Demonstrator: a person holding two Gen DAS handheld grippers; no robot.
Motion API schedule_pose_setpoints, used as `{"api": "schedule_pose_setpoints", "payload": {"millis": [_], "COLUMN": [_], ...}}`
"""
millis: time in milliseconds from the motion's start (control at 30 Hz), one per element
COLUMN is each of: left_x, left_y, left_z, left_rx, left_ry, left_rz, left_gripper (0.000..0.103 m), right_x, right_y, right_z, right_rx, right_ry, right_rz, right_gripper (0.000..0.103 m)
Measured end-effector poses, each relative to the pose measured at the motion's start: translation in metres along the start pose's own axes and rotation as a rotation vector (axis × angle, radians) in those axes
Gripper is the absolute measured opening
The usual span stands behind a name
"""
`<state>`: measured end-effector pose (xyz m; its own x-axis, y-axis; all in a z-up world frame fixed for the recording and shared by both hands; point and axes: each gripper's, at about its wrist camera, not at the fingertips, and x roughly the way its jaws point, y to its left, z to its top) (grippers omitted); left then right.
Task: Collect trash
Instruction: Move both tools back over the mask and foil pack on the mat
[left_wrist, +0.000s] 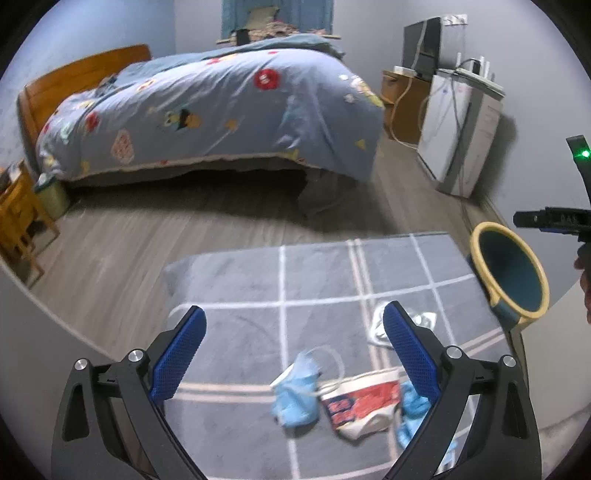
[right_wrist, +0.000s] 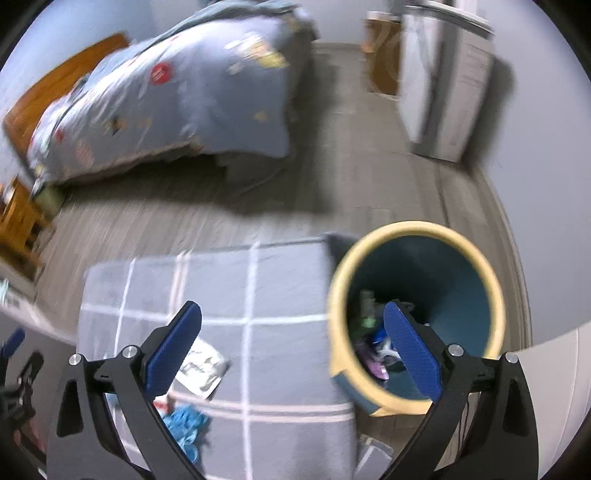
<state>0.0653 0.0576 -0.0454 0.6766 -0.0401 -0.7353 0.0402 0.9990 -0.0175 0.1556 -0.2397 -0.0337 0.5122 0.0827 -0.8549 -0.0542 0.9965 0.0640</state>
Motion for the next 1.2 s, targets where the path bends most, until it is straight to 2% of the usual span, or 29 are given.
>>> {"api": "schedule_pose_setpoints", "payload": {"millis": [200,300,500,733,1033,1167,1200], "left_x": [0.011,0.017,0.033,0.059,0.096,0.111,0.115], "left_y": [0.023,0.025,0.020,0.009,0.005,0.011,0.012], "left_z": [-0.016,-0.019,-0.029,-0.044,-0.057,-0.060,-0.061], "left_rx": [-0.031,-0.034,0.000,0.083,0.111,0.081,0.071], "left_ry": [0.058,0.079,0.133,0.217,0.317,0.364,0.377], "left_rz": [-0.008,-0.018,-0.048,-0.053,-0.031,-0.028,-0.041], "left_gripper": [0.096,0.096,0.096,0.096,0.095,0.092,0.083], "right_x": [0.010,0.017,0.046,0.084,0.115,0.127,0.131], "right_y": [0.048,0.062,0.073,0.086,0.107,0.119,0.122], "right_z": [-0.015,-0.022,-0.035,-0.043,-0.049,-0.053,-0.054], "right_rx": [-0.139,-0.153,-0.140,-0.249,-0.344,-0.376,-0.388], "right_ry": [0.025,0.039,0.107,0.185,0.255,0.282,0.292], "right_rz": [0.002,0.020,0.036,0.030,0.096,0.109,0.111], "right_gripper": [0.097,0.097,0.097,0.097,0.097,0.097,0.097]}}
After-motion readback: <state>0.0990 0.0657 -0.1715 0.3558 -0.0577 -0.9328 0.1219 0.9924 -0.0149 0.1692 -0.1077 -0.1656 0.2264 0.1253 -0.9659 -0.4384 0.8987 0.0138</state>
